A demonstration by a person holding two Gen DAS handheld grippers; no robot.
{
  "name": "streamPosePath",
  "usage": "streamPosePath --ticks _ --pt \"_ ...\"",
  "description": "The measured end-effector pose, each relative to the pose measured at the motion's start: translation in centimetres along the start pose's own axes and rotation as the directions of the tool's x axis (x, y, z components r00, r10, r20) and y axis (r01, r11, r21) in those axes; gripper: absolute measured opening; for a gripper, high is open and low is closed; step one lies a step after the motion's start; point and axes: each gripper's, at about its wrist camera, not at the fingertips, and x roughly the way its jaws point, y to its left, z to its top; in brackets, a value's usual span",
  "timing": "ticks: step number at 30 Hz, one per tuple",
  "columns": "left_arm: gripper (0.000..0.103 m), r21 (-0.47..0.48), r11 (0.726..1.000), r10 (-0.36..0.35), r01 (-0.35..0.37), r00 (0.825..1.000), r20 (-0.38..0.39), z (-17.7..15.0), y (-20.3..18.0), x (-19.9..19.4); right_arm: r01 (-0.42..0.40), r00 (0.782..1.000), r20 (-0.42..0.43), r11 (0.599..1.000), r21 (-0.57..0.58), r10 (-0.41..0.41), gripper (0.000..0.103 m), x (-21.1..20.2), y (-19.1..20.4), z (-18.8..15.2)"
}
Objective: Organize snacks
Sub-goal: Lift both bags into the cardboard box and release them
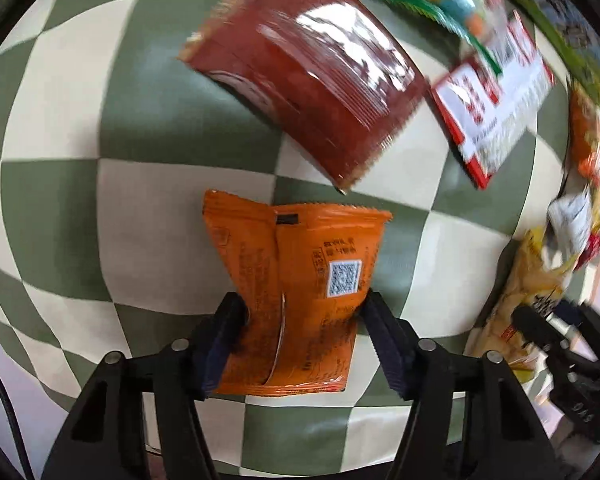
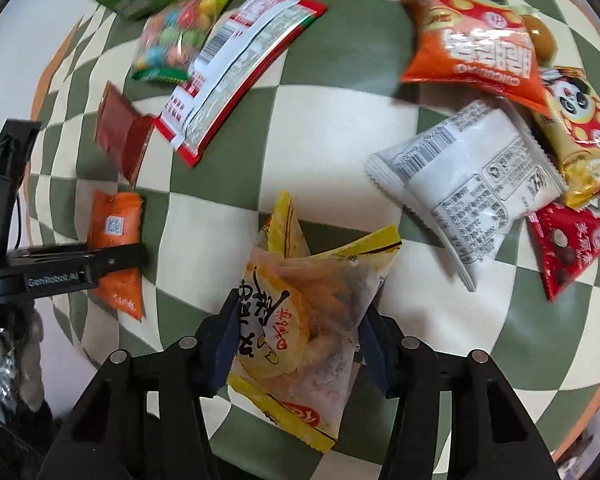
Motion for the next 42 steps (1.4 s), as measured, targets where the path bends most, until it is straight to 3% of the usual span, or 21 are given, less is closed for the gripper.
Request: streamPosePath --ticks 3,9,10,12,14,16,22,25,30,35,42 --pt "0.067 0.028 0.999 0.026 -0.025 1.0 -0.014 0.1 -1.1 0.6 0.056 0.998 -0.007 0.998 0.023 -0.056 0.073 -0.2 0.3 0.3" --pt "0.069 0.074 0.995 0.071 -0.069 0.997 -0.017 -0.3 -2.6 1.2 0.067 0.998 -0.014 0.994 0.084 -0.066 0.074 -1.6 0.4 1.2" --pt "0.068 0.073 0.995 0.074 -0.073 0.997 -0.01 0.2 -4.4 1.1 0.073 0.997 -0.023 0.992 0.104 -0.071 0.074 -1.2 0.5 1.3" --pt "0.056 0.068 0.994 0.085 -0.086 0.996 0.012 0.0 -5.2 0.8 0.082 0.996 -0.053 0.985 0.15 -0.074 0.074 -0.3 0.6 1.4" --pt "0.056 0.066 0.994 0.081 -0.082 0.997 0.015 -0.4 -5.7 0.0 0.057 0.997 -0.071 0.975 0.213 -0.043 0.074 0.9 0.3 1.4" --pt "0.055 0.069 0.994 0.084 -0.085 0.996 0.021 -0.7 -6.1 -0.3 0.035 0.997 -0.072 0.968 0.248 -0.018 0.062 1.6 -0.1 1.5" --pt "0.053 0.043 0.998 0.045 -0.047 0.999 0.029 -1.6 -6.3 -1.3 0.009 0.999 -0.034 0.965 0.26 0.0 0.047 1.6 -1.0 0.9" --pt "0.053 0.03 0.999 0.009 -0.01 1.0 0.03 -2.1 -6.4 -1.9 -0.022 1.0 -0.01 0.967 0.253 0.025 0.044 0.8 -1.5 0.4" --pt "0.052 0.04 0.999 -0.035 0.033 0.997 0.064 -3.1 -6.7 -4.6 -0.068 0.997 0.035 0.972 0.225 0.062 0.043 -1.9 -0.8 0.4" --pt "0.052 0.059 0.994 -0.1 0.093 0.988 0.122 -3.4 -7.8 -9.1 -0.13 0.989 0.09 0.971 0.202 0.114 0.043 -6.1 -2.7 0.5" --pt "0.052 0.135 0.979 -0.185 0.155 0.951 0.247 -1.6 -10.4 -18.3 -0.199 0.961 0.217 0.973 0.116 0.171 0.043 -14.0 0.1 2.0"
